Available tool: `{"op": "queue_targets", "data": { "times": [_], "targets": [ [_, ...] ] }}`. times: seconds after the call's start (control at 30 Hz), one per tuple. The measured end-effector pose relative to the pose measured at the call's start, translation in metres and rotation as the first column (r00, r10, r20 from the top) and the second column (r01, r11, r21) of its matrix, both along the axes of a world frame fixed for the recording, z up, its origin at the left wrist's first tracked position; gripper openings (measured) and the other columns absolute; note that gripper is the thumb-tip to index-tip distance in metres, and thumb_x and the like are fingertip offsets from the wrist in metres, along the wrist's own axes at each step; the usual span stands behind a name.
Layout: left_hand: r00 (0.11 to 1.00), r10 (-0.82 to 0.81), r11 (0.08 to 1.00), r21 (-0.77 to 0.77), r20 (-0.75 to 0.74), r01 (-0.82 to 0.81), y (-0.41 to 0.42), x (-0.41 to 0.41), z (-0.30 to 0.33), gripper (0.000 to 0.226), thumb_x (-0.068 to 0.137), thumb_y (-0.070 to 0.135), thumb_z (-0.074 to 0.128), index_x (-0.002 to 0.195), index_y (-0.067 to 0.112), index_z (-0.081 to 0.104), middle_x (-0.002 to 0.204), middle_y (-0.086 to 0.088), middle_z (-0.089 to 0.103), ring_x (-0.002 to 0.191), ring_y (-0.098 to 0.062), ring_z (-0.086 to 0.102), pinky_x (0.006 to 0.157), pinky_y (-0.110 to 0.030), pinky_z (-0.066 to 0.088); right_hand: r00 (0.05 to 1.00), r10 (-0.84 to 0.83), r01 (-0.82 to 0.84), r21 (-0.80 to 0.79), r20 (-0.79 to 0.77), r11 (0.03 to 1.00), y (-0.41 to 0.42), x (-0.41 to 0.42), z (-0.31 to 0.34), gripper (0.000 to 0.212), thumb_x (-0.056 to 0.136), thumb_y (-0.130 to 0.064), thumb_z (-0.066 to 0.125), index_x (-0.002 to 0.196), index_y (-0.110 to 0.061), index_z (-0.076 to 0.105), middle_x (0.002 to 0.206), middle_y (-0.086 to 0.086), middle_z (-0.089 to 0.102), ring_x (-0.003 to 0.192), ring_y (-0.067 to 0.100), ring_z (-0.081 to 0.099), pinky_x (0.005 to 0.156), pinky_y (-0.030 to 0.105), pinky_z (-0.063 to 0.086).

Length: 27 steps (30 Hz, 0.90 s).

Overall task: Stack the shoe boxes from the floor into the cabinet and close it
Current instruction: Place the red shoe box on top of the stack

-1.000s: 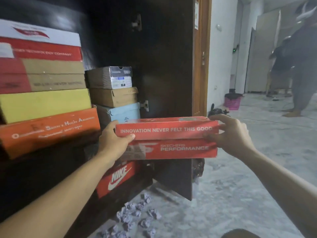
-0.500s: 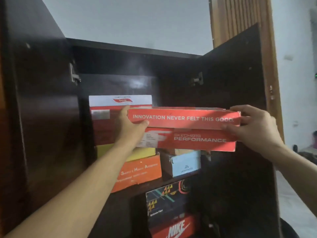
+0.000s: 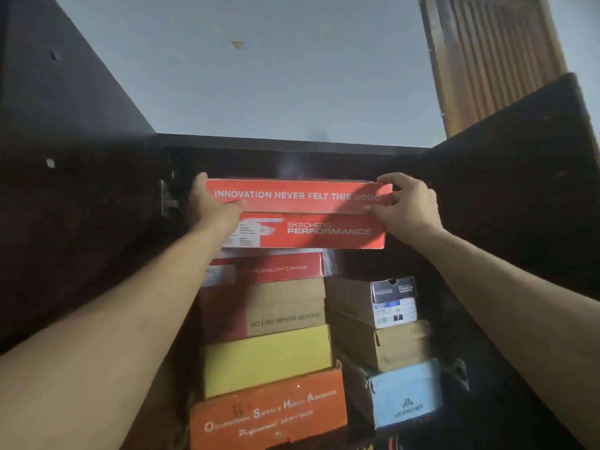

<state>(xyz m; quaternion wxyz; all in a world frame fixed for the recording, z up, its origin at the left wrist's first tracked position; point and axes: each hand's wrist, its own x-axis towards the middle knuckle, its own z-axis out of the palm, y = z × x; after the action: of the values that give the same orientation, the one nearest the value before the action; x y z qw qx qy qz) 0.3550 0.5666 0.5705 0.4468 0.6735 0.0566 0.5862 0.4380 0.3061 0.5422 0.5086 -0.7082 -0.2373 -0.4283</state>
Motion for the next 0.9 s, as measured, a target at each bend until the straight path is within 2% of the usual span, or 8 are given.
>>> {"op": "queue_targets", "data": {
  "times": [0.17,0.33,0.47,0.57,0.63,0.73,0.8,0.9],
  "targets": [
    [0.994,0.106,0.994,0.036,0.01,-0.106,0.027,0.034,0.012,0.083,0.089,0.006,0.065,0.153,0.026,0.017,0.15,-0.006,0.034,0.133,-0.025,0.041,0.089,-0.026,0.039,1.0,0.006,-0.006,-0.009,0.003,1.0,0.046,0.051,0.027,0.056,0.079,-0.022,0.079,0.131,-0.022,0.057,0.117,0.006,0.068,0.104,0.021,0.065,0.091,0.039,0.055],
    [0.972,0.235,0.95,0.219,-0.026,-0.224,0.058,0.066,0.005,0.096,0.078,0.002,0.071,0.153,0.031,0.019,0.15,-0.008,0.033,0.137,-0.028,0.037,0.109,-0.038,0.039,0.999,0.031,-0.03,0.033,-0.038,0.999,0.082,0.095,0.027,0.058,0.082,-0.013,0.072,0.129,-0.023,0.041,0.114,0.008,0.062,0.103,0.028,0.06,0.085,0.043,0.054],
    [0.917,0.389,0.846,0.427,-0.085,-0.32,0.075,0.082,-0.021,0.113,0.078,-0.006,0.07,0.151,0.043,-0.002,0.156,-0.004,-0.031,0.149,-0.029,0.005,0.11,-0.037,0.037,1.0,0.029,-0.029,-0.031,-0.008,0.999,0.103,0.122,0.007,0.035,0.08,-0.011,0.067,0.11,-0.021,0.053,0.106,-0.002,0.064,0.085,0.018,0.057,0.072,0.029,0.042],
    [0.878,0.461,0.788,0.515,-0.131,-0.337,0.091,0.09,-0.035,0.126,0.076,-0.008,0.069,0.144,0.052,-0.019,0.146,0.003,-0.049,0.149,-0.032,0.002,0.099,-0.044,0.048,0.998,0.068,-0.067,-0.065,0.009,0.996,0.116,0.137,-0.008,0.032,0.079,-0.012,0.066,0.105,-0.029,0.058,0.106,-0.007,0.063,0.087,0.018,0.06,0.074,0.031,0.046],
    [0.88,0.43,0.813,0.512,-0.204,-0.278,0.098,0.092,-0.035,0.125,0.077,-0.007,0.07,0.144,0.05,-0.019,0.149,0.001,-0.045,0.148,-0.033,0.01,0.097,-0.041,0.051,0.99,0.142,-0.141,-0.064,0.011,0.988,0.124,0.142,-0.014,0.035,0.078,-0.009,0.065,0.098,-0.037,0.059,0.101,-0.006,0.064,0.086,0.016,0.064,0.077,0.037,0.055],
    [0.93,0.309,0.902,0.37,-0.198,-0.22,0.102,0.095,-0.029,0.115,0.077,-0.005,0.072,0.152,0.04,-0.002,0.161,-0.004,-0.018,0.148,-0.026,0.014,0.111,-0.032,0.034,0.978,0.202,-0.203,0.008,0.047,0.979,0.133,0.145,-0.014,0.041,0.074,-0.005,0.065,0.103,-0.034,0.06,0.084,-0.005,0.063,0.079,0.014,0.065,0.077,0.034,0.057],
    [0.947,0.292,0.924,0.297,-0.136,-0.243,0.103,0.098,-0.024,0.108,0.075,-0.003,0.075,0.154,0.03,0.009,0.163,-0.005,0.001,0.147,-0.022,0.017,0.113,-0.027,0.025,0.978,0.195,-0.197,0.018,0.074,0.98,0.136,0.147,-0.008,0.048,0.071,-0.001,0.062,0.109,-0.03,0.06,0.079,-0.007,0.061,0.076,0.013,0.063,0.072,0.024,0.052],
    [0.959,0.276,0.933,0.257,-0.057,-0.253,0.102,0.101,-0.016,0.1,0.073,-0.005,0.075,0.153,0.021,0.021,0.153,-0.004,0.03,0.137,-0.021,0.037,0.109,-0.025,0.032,0.975,0.214,-0.216,0.028,0.063,0.976,0.137,0.151,0.001,0.05,0.071,0.0,0.065,0.112,-0.027,0.061,0.077,-0.011,0.06,0.069,0.004,0.058,0.061,0.006,0.041]
  ]
}}
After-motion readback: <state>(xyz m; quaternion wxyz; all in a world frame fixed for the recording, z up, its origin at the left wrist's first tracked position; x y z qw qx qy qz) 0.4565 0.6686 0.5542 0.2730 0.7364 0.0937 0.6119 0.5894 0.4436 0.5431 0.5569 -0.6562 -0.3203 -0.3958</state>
